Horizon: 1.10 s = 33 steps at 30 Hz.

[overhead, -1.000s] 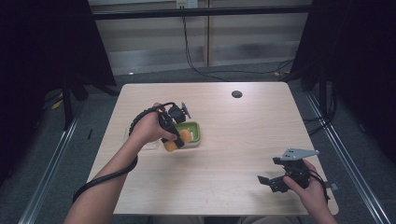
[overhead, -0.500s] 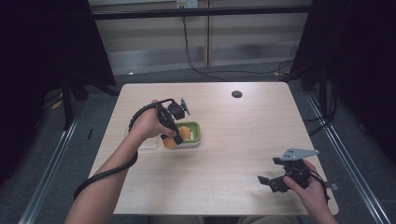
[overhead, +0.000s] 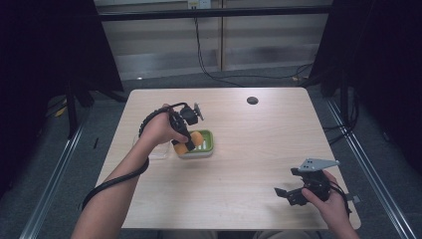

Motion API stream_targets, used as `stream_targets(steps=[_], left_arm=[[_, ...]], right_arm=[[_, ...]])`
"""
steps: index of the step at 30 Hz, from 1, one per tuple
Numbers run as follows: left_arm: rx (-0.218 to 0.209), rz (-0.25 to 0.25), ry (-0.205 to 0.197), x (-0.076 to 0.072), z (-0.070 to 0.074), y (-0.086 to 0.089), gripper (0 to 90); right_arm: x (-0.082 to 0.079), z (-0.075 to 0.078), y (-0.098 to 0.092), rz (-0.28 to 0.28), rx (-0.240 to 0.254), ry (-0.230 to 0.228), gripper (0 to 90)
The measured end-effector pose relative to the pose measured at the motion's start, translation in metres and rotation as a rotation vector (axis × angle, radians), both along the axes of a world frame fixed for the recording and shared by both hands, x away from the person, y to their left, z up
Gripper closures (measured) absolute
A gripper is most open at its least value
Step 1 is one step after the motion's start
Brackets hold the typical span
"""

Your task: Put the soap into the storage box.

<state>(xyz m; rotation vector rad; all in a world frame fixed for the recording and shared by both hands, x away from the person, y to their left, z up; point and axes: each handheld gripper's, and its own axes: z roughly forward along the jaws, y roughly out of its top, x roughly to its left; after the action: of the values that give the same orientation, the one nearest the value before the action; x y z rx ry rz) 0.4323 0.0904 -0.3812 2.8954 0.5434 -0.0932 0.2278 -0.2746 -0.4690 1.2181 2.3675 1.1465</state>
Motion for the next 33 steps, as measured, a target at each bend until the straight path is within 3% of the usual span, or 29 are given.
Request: stream_targets(steps=[2,3,8,10,12,13,20,23,33], left_arm=[[-0.010,0.000,-0.018,0.001,-0.001,0.000,50.1],[-0.002,0.000,-0.008,0.001,0.000,-0.001,50.1],[0.016,-0.034,-0.032,0.003,0.001,-0.003,50.1],[0.015,-0.014,-0.034,0.003,0.000,-0.005,50.1],[0.013,-0.025,-0.039,0.004,0.000,-0.006,50.1],[0.016,-0.025,-0.021,0.006,0.001,-0.006,50.1],[0.004,-0.024,-0.027,0.009,-0.002,-0.010,50.1],[0.006,-0.024,-0.008,0.011,-0.002,-0.011,50.1],[0.004,-0.014,-0.002,0.018,-0.005,-0.014,50.1]], right_arm=[[0.000,0.000,0.000,0.002,0.000,0.000,2.8],[0.000,0.000,0.000,0.002,0.000,0.001,2.7],[0.000,0.000,0.000,0.003,0.002,0.000,2.8],[0.000,-0.001,0.000,-0.001,0.000,0.003,2.7],[0.000,-0.001,0.000,0.001,0.000,0.003,2.8],[0.000,0.000,0.000,0.001,0.000,0.002,2.8],[0.000,-0.001,0.001,0.005,0.000,0.004,2.8],[0.000,-0.001,0.001,0.005,0.003,0.005,2.8],[0.000,-0.001,0.001,0.007,0.002,0.005,2.7]])
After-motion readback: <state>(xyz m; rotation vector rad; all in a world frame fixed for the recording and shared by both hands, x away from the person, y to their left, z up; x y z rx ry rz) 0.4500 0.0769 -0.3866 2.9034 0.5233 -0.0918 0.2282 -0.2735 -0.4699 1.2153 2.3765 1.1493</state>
